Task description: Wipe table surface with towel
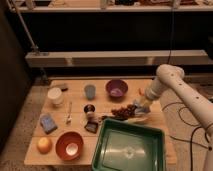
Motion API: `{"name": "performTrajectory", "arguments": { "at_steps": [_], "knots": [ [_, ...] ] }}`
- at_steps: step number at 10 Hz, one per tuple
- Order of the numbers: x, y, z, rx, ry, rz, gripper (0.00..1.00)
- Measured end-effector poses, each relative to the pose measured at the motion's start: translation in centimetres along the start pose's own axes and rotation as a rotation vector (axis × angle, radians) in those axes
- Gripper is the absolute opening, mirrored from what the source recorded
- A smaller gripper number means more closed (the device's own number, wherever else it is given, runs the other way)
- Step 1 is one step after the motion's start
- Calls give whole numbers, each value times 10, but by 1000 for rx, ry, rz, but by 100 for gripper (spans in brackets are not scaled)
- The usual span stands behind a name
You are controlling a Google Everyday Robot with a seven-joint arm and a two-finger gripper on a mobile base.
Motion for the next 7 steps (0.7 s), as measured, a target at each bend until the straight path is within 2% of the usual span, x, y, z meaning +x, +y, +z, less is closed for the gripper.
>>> {"name": "performTrajectory", "arguments": {
  "at_steps": [3,6,7],
  "knots": [
    [-8,14,5,-42,4,-49,0],
    [5,29,3,-72,21,-52,0],
    [19,32,0,-75,31,-40,0]
  ]
}}
